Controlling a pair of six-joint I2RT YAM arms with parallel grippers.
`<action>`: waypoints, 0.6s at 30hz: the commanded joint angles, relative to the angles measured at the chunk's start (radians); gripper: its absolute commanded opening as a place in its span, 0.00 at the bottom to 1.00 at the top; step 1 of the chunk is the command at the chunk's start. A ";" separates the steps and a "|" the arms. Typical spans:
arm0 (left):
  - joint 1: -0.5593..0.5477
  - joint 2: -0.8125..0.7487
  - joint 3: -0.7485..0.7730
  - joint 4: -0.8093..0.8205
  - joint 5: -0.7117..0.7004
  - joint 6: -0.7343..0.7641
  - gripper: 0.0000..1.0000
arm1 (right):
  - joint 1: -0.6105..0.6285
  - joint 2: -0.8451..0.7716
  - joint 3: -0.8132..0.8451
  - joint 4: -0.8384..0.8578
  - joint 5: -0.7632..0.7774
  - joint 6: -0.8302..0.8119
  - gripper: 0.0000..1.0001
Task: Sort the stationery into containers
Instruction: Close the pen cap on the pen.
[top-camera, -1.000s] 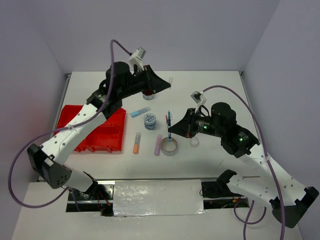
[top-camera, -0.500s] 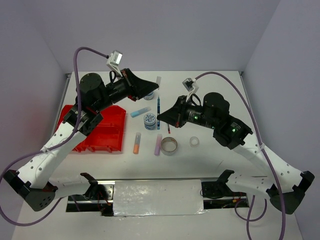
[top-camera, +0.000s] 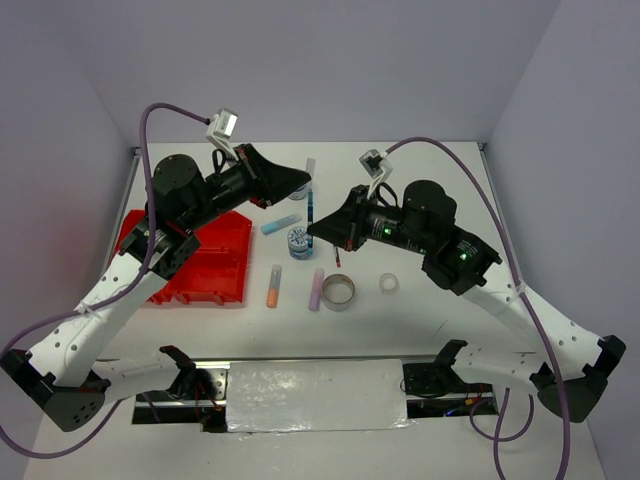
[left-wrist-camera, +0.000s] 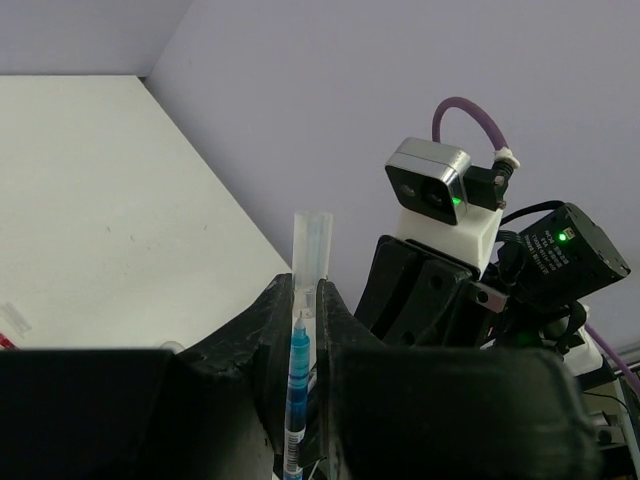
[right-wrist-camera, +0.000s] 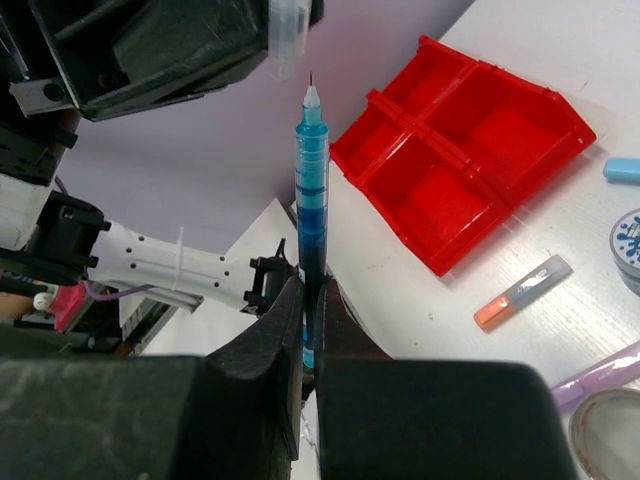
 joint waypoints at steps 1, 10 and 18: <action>-0.001 -0.007 0.011 0.039 0.001 0.005 0.00 | 0.010 0.011 0.059 0.059 0.003 -0.026 0.00; -0.001 0.010 0.023 0.039 -0.013 0.016 0.00 | 0.013 0.036 0.076 0.053 -0.014 -0.024 0.00; 0.000 0.014 0.026 0.043 -0.011 0.020 0.00 | 0.013 0.022 0.076 0.053 0.015 -0.024 0.00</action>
